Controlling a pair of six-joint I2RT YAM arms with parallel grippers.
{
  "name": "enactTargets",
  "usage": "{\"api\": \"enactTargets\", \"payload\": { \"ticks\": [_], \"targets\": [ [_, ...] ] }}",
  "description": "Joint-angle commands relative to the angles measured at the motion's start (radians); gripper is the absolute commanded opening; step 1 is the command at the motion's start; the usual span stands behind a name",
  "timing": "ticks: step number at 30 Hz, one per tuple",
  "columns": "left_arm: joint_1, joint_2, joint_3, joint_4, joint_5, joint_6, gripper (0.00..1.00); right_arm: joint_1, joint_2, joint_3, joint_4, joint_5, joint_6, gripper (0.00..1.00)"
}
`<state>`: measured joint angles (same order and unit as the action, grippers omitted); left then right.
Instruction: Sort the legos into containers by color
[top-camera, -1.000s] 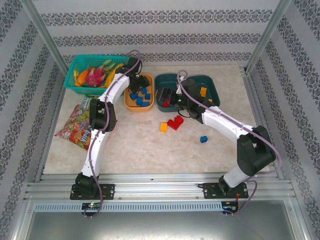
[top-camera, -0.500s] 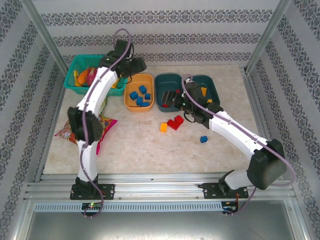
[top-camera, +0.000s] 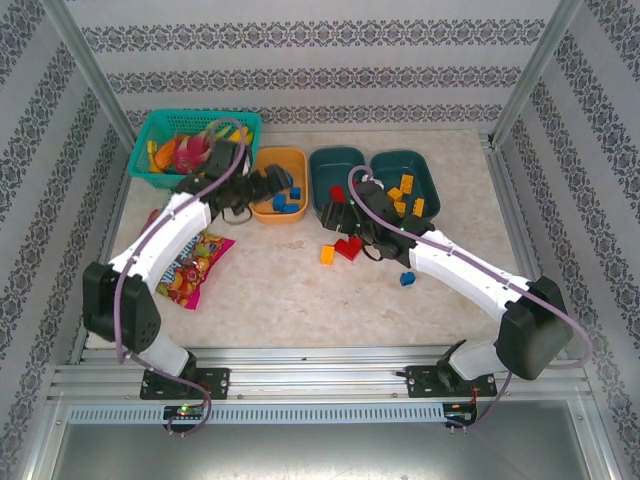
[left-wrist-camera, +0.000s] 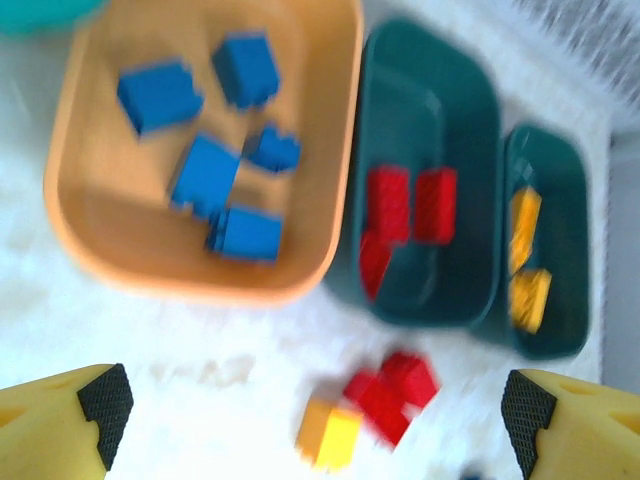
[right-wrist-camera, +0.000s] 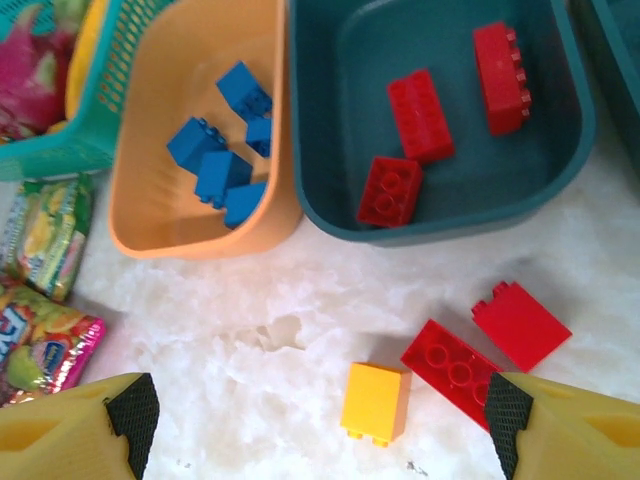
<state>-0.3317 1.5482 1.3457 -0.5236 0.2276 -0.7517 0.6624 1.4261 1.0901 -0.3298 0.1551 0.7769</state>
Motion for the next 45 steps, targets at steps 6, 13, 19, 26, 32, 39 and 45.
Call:
{"api": "enactTargets", "payload": {
  "ticks": [6, 13, 19, 26, 32, 39, 45],
  "targets": [
    [-0.169, -0.353, -0.402, 0.071, 0.054, 0.067, 0.95, -0.022, 0.132, -0.018, -0.06, 0.04, 0.158, 0.87],
    [-0.207, -0.513, -0.538, 0.036, 0.041, 0.051, 0.95, -0.09, 0.272, 0.003, -0.056, -0.007, 0.249, 0.89],
    [-0.207, -0.51, -0.509, 0.056, 0.027, 0.043, 0.95, -0.137, 0.356, 0.03, -0.027, -0.028, 0.251, 0.87],
    [-0.207, -0.49, -0.491, 0.062, 0.029, 0.035, 0.94, -0.156, 0.427, 0.06, -0.011, -0.06, 0.261, 0.78],
    [-0.207, -0.48, -0.484, 0.071, 0.035, 0.036, 0.94, -0.165, 0.464, 0.077, -0.019, -0.055, 0.263, 0.68],
    [-0.207, -0.466, -0.467, 0.074, 0.038, 0.042, 0.94, -0.166, 0.455, 0.069, -0.046, -0.036, 0.264, 0.38],
    [-0.207, -0.451, -0.442, 0.076, 0.043, 0.045, 0.94, -0.129, 0.324, 0.041, -0.122, 0.012, 0.227, 0.3]
  ]
}}
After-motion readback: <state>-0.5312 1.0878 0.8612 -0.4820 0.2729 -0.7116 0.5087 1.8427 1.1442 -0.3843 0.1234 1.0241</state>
